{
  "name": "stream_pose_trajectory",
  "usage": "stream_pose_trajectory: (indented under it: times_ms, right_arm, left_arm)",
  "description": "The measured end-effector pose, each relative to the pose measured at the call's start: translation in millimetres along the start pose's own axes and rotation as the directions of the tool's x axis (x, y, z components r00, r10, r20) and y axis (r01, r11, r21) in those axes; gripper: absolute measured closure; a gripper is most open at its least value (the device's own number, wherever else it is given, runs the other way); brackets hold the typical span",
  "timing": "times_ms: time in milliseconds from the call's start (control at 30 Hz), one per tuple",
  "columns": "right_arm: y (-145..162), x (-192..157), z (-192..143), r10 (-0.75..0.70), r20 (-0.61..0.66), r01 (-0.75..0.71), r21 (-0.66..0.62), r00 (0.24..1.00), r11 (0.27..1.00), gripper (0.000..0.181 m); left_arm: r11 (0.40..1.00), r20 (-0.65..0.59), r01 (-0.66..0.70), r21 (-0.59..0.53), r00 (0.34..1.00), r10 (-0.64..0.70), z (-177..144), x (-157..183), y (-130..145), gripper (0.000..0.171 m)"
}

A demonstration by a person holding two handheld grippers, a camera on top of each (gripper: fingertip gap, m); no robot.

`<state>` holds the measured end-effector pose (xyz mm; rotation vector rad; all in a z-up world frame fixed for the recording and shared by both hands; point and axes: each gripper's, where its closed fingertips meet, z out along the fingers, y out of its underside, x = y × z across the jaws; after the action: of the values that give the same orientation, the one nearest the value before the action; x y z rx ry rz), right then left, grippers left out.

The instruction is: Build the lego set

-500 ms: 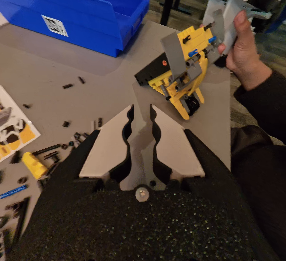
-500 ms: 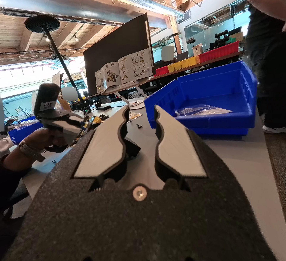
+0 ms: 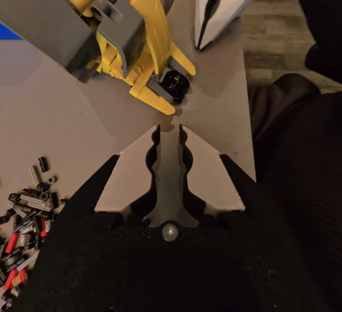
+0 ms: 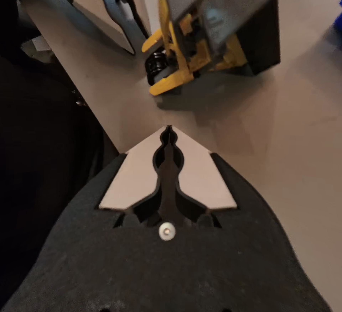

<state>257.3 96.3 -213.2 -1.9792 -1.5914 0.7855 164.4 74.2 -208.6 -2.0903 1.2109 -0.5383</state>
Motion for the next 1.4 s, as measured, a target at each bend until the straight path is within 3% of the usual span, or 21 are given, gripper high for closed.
stream_pose_trajectory:
  times_ms: [100,400,900,1000,1167,1400]
  right_arm:
    - [-12,-5,7,-0.058,0.012,0.058,0.059,0.998,0.997,0.181]
    - [-37,-7,2,-0.124,-0.016,0.124,0.216,0.992,0.968,0.181]
    - [-34,-9,9,-0.145,-0.024,0.147,0.191,0.989,0.971,0.181]
    - [-36,-10,11,-0.146,-0.022,0.148,0.197,0.989,0.969,0.181]
    - [-39,-16,17,-0.156,0.004,0.152,0.208,0.988,0.966,0.181]
    - [-41,-25,28,-0.174,0.022,0.168,0.179,0.984,0.969,0.181]
  left_arm:
    - [1.0,0.011,0.018,-0.005,1.0,-0.018,3,1,0,0.151]
    - [0.989,0.006,0.038,0.142,0.999,-0.039,-7,1,-27,0.148]
    - [0.992,0.052,0.027,0.126,0.998,-0.033,-6,-7,-23,0.146]
    - [0.984,0.085,-0.001,0.18,0.996,-0.015,-15,-12,-31,0.146]
    - [0.952,0.068,0.071,0.296,0.993,-0.095,-31,-20,-47,0.147]
    - [0.939,0.122,0.049,0.342,0.988,-0.096,-37,-26,-55,0.146]
